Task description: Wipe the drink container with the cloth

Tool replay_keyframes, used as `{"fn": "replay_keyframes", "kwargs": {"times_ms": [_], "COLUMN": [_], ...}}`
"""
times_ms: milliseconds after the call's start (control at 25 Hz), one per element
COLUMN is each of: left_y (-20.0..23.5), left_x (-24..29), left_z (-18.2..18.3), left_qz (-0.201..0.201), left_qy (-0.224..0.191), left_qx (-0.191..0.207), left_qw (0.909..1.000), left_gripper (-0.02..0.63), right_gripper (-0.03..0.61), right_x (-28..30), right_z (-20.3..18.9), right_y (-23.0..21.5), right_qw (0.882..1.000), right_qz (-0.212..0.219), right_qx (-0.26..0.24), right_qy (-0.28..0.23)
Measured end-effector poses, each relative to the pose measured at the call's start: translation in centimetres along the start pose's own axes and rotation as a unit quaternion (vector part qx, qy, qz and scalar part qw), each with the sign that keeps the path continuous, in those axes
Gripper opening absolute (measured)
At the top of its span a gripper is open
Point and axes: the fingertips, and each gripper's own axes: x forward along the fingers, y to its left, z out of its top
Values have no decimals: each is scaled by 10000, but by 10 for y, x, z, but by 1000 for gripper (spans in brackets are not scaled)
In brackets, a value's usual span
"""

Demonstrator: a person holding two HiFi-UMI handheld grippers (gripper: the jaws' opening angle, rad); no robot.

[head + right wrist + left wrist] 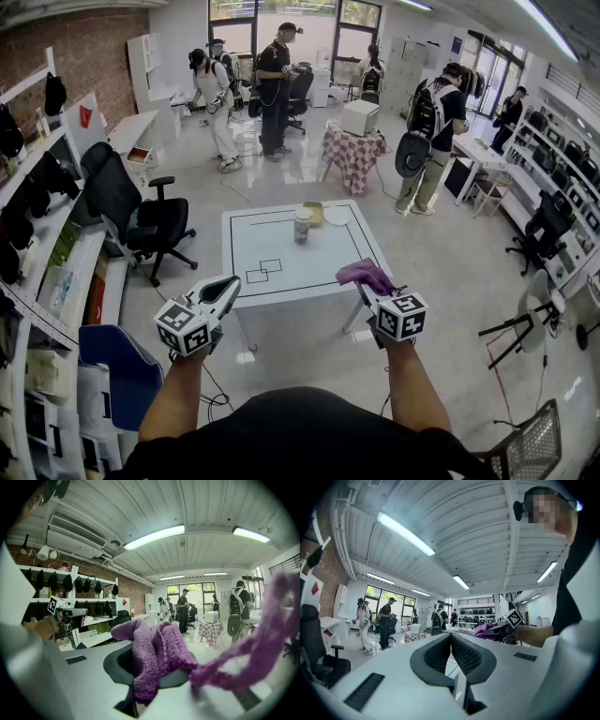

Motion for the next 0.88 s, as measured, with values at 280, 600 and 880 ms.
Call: {"fn": "replay_keyframes", "kwargs": {"times_ms": [280,600,880], "left_y": [-2,19,33], "left_x": [-16,-20,-8], "left_z": [5,-2,-9], "left_qz": [-79,-89,-79], "left_qy": [-16,-11,59], "left_qx": [-17,-62,-179], "left_qw": [10000,9999,9998], "left_gripper": [23,23,23], "right_gripper": [75,75,75], "right_x": [-8,3,14], "right_z": [-1,-4,-10], "right_y": [14,25,16], "right_qw": [9999,9996,9991], "right_qz": [-90,-236,-342], "right_qx": [-16,152,244], "right_qy": [83,29,106]}}
